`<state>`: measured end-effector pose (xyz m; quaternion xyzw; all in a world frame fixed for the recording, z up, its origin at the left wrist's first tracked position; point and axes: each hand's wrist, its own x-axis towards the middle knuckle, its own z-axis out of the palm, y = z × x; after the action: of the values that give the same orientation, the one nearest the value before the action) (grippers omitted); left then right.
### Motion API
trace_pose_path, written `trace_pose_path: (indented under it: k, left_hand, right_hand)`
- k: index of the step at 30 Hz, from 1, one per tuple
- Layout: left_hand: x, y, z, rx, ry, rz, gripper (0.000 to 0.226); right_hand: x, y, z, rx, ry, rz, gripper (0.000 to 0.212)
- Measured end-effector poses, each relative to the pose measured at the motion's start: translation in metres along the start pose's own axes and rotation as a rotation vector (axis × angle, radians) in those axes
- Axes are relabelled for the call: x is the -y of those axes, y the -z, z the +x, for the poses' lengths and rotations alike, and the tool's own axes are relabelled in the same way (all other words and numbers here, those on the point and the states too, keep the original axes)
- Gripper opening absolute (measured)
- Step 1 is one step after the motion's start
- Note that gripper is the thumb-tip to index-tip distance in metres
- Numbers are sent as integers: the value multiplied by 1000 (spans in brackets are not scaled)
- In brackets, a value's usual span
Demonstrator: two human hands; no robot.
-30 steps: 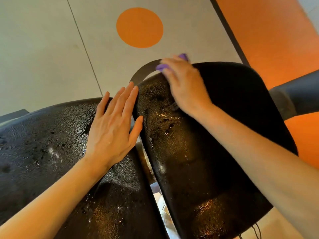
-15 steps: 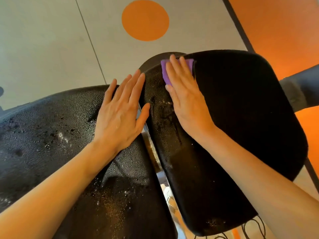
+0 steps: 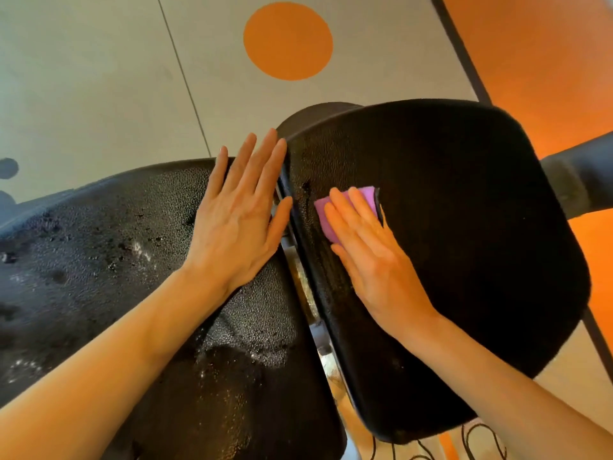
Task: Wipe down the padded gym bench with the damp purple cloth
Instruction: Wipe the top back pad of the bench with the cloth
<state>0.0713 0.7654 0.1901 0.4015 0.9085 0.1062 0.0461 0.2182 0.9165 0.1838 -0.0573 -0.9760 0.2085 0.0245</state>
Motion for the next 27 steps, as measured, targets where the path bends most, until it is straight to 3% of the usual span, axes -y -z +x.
trace_pose_path:
  k: [6, 11, 17, 20, 22, 27]
  left_hand:
    - [13, 1, -23, 21, 69, 51, 64]
    - [13, -1, -22, 10, 74, 24, 63]
    - [13, -3, -22, -9, 66, 36, 63]
    - [14, -3, -22, -20, 60, 25, 63]
    - [14, -3, -22, -33, 58, 8, 63]
    - [14, -4, -23, -39, 49, 25, 63]
  right_hand:
    - [10, -5, 120, -101, -51, 16, 44]
    - [3, -3, 31, 14, 112, -27, 50]
    - [32, -18, 120, -102, 41, -194, 40]
    - [24, -21, 59, -25, 184, -222, 40]
    - [24, -15, 14, 46, 182, -190, 42]
    - [35, -24, 81, -44, 51, -164, 44]
